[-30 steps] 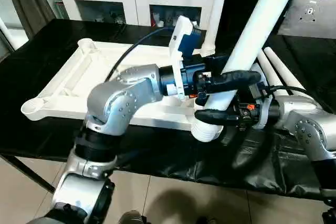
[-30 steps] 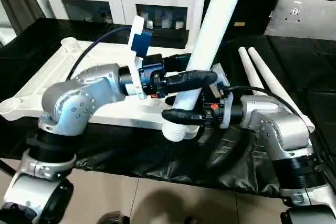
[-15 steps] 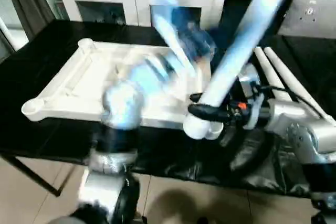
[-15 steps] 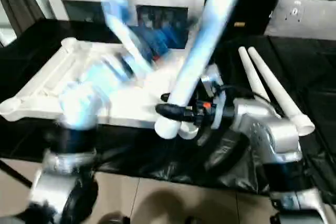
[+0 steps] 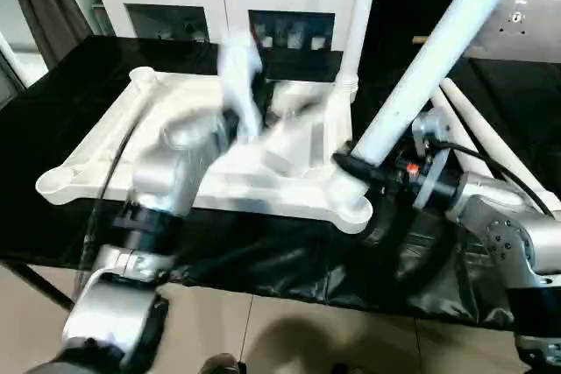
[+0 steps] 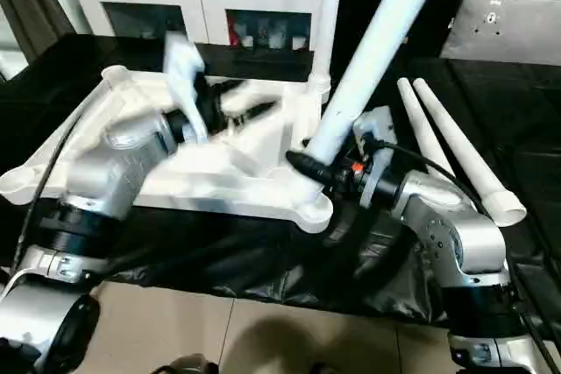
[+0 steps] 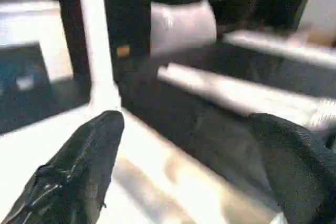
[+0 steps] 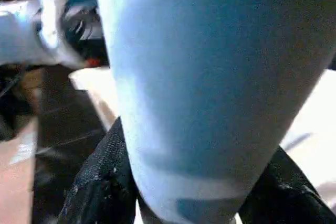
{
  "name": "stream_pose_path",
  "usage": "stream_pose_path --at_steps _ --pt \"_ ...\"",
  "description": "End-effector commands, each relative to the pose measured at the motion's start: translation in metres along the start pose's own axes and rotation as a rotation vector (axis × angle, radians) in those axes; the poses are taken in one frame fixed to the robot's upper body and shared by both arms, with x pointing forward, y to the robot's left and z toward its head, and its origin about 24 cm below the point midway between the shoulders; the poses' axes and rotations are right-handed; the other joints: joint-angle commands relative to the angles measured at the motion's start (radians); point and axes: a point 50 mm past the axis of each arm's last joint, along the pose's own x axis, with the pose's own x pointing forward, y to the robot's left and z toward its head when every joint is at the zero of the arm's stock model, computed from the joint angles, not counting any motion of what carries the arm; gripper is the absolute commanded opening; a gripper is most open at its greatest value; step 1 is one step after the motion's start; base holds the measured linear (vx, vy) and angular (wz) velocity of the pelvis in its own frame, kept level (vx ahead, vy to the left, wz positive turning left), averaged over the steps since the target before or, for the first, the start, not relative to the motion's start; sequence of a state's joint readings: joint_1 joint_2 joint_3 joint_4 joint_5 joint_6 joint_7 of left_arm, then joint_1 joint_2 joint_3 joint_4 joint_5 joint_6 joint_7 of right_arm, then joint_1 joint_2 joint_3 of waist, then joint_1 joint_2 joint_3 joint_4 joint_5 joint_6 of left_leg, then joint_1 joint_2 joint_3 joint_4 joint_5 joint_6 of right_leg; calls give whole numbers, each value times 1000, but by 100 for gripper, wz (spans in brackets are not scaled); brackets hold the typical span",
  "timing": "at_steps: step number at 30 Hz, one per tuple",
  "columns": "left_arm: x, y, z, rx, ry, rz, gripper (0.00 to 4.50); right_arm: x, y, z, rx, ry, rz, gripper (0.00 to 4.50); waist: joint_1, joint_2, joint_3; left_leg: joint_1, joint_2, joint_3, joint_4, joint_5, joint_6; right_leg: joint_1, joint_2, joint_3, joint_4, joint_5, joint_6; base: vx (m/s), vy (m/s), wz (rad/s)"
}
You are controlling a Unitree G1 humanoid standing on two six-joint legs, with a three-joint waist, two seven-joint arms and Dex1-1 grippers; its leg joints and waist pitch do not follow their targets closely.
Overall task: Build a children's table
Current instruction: Pick table leg
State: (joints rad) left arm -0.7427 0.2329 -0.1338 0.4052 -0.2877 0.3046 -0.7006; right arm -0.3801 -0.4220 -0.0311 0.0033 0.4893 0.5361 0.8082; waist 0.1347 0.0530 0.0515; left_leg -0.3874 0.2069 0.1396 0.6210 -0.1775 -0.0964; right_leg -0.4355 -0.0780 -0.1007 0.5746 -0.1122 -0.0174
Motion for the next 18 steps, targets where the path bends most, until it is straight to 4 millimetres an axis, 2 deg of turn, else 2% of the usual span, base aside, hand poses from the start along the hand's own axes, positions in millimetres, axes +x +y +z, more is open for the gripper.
stream_pose_path --at_steps 1,3,8,11,12,13,14,15,16,17,18 --pt "-2 0 -1 72 31 -44 428 -1 -4 5 -26 -11 -54 191 -5 -9 -82 9 -6 12 -73 -212 51 67 -42 16 -87 -489 -18 0 0 0" --pt "-7 -3 -14 161 118 -153 428 -3 -10 5 -38 -23 -150 191 -7 -6 -80 11 -3 11 -77 -220 46 66 -45 20 -82 -480 -34 0 0 0" --pt "-15 -7 -32 254 243 -321 428 -5 -16 4 -15 -65 -242 191 -14 -5 -78 11 -5 13 -79 -236 37 67 -47 22 -85 -490 -42 0 0 0" --pt "-18 -6 -42 290 308 -383 392 -5 -17 5 -72 -113 -272 191 -25 -5 -78 9 -4 12 -81 -252 37 70 -50 22 -83 -484 -48 0 0 0" --pt "-19 -7 -46 305 336 -421 392 -5 -17 2 -72 -93 -281 191 -27 2 -78 11 -4 12 -81 -256 34 70 -51 23 -80 -483 -51 0 0 0" --pt "-20 -7 -48 311 349 -438 388 -6 -17 1 -69 -81 -284 191 -30 -2 -77 10 -5 12 -81 -257 36 72 -48 23 -82 -484 -50 0 0 0" --pt "-20 -7 -50 309 360 -464 377 -6 -16 -1 -44 -68 -271 191 -30 3 -77 10 -6 12 -82 -255 35 73 -48 24 -81 -480 -56 0 0 0" --pt "-20 -5 -51 301 371 -482 377 -7 -14 -2 -24 -59 -246 191 -31 0 -77 9 -8 14 -81 -250 39 74 -47 23 -85 -478 -56 0 0 0" --pt "-20 -5 -51 301 371 -482 349 -7 -14 -2 -24 -59 -246 191 -31 0 -78 10 -8 13 -81 -251 40 75 -48 24 -83 -475 -58 0 0 0" --pt "-19 -3 -54 303 392 -503 349 -9 -8 -4 -10 -42 -172 191 -31 1 -79 9 -6 12 -81 -247 41 77 -49 24 -79 -464 -65 0 0 0" --pt "-19 -2 -54 307 398 -511 347 -10 -5 -5 -12 -36 -148 191 -29 7 -80 12 -8 13 -78 -253 50 77 -46 23 -83 -465 -65 0 0 0"
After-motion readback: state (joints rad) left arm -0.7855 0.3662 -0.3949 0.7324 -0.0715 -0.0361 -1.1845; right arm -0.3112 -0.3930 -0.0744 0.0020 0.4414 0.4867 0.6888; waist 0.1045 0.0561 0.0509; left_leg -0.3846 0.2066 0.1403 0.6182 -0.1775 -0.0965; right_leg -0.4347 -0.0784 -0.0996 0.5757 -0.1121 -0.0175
